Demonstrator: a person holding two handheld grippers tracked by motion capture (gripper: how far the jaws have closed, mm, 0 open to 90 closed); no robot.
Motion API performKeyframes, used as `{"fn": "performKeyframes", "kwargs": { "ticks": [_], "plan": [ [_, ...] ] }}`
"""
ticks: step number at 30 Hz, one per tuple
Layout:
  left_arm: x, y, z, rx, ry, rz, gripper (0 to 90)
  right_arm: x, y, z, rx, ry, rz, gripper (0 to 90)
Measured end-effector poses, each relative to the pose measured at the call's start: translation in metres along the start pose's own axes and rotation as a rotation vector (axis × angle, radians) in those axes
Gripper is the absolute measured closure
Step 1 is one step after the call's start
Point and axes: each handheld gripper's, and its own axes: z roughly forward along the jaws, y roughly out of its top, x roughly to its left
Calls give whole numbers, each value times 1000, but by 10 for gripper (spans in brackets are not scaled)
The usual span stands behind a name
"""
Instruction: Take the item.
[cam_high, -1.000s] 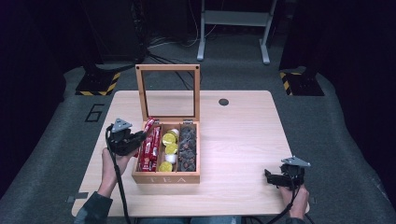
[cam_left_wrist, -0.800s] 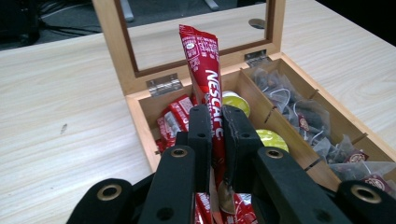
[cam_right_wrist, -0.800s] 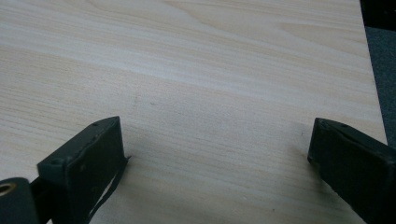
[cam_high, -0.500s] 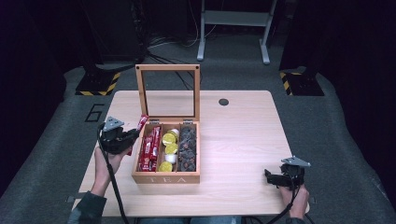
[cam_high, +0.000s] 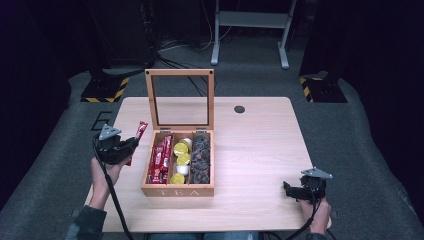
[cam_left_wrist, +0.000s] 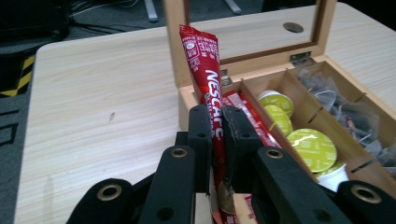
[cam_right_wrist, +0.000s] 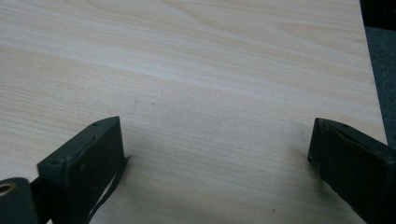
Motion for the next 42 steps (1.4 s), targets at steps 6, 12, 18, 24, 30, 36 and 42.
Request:
{"fn": "performKeyframes", "kwargs": {
  "ticks": [6, 12, 18, 24, 30, 36, 42],
  "plan": [
    [12, -4, -1, 5, 19, -15, 818, 0, 0, 0, 0, 0, 0, 30],
    [24, -9, -1, 12, 42, -37, 819, 0, 0, 0, 0, 2, 1, 29],
    [36, -16, 2, 16, 58, -60, 819, 0, 0, 0, 0, 2, 2, 29],
    [45, -20, 7, 27, 74, -71, 819, 0, 0, 0, 1, 2, 2, 29],
    [54, -24, 15, 41, 90, -90, 819, 0, 0, 0, 1, -1, 3, 29],
    [63, -30, 26, 55, 107, -107, 820, 0, 0, 0, 0, -2, 6, 29],
    [73, -34, 37, 77, 121, -128, 819, 0, 0, 0, 1, 1, 4, 29]
  ]
}}
